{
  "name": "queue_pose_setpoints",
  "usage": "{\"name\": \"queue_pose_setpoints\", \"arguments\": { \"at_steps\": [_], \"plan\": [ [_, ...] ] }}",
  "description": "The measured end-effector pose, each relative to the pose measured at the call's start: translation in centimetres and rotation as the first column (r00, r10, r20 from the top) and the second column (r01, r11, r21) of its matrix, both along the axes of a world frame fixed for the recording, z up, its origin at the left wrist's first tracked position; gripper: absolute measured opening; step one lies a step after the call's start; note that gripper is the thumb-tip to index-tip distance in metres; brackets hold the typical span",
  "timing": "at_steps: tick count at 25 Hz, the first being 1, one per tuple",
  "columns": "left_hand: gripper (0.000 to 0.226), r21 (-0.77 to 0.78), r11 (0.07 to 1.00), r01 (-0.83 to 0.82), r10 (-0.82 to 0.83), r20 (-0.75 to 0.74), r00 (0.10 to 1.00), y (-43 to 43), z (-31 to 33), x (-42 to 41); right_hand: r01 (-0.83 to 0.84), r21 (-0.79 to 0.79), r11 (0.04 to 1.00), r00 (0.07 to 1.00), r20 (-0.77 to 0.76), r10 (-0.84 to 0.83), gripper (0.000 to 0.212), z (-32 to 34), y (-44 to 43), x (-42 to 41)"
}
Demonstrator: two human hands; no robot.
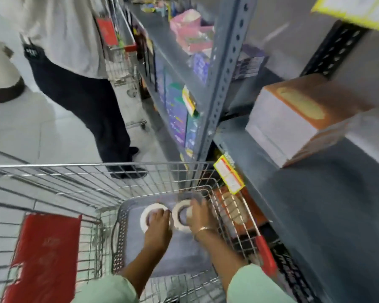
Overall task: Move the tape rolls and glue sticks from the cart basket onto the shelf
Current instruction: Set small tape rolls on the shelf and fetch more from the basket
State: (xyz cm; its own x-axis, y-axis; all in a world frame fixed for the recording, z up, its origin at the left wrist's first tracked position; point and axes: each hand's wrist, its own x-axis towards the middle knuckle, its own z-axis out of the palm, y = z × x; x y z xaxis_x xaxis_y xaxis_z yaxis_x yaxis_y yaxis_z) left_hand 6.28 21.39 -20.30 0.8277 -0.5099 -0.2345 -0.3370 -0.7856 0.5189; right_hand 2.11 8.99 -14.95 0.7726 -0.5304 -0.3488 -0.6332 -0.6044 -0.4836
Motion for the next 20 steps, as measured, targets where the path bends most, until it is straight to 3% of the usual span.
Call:
{"name": "queue_pose_setpoints", "arguments": {
  "at_steps": [4,7,10,13,16,20],
  "plan": [
    [0.043,0.141,0.989,0.038,-0.019,-0.131,0.991,0.8,-8.0,-2.0,-0.008,0.035,0.999,0.974,-0.227,0.016,0.043,-10.4,1.4,-2.3],
    [0.040,0.134,0.988,0.079,-0.053,-0.188,0.981,0.3,-12.3,-3.1,-0.066,-0.079,0.995,0.943,-0.329,0.037,0.037,-14.9,1.5,-3.1],
    [0.041,0.112,0.980,0.165,-0.135,-0.234,0.963,-0.2,-15.6,-4.0,-0.070,0.025,0.997,0.850,-0.521,0.073,0.043,-18.1,1.7,-2.9],
    [0.036,0.128,0.977,0.169,-0.143,-0.186,0.972,-0.8,-16.1,-4.9,-0.077,-0.014,0.997,0.888,-0.455,0.063,0.011,-19.6,1.7,-3.2],
    [0.036,0.095,0.987,0.128,-0.117,-0.113,0.987,-1.1,-15.5,-5.1,-0.113,-0.026,0.993,0.894,-0.439,0.090,0.008,-19.5,1.1,-2.8],
    [0.080,0.033,0.991,0.128,-0.127,-0.018,0.992,-0.5,-13.8,-4.6,-0.132,-0.032,0.991,0.892,-0.439,0.105,0.049,-17.2,2.2,-3.3]
  ]
}}
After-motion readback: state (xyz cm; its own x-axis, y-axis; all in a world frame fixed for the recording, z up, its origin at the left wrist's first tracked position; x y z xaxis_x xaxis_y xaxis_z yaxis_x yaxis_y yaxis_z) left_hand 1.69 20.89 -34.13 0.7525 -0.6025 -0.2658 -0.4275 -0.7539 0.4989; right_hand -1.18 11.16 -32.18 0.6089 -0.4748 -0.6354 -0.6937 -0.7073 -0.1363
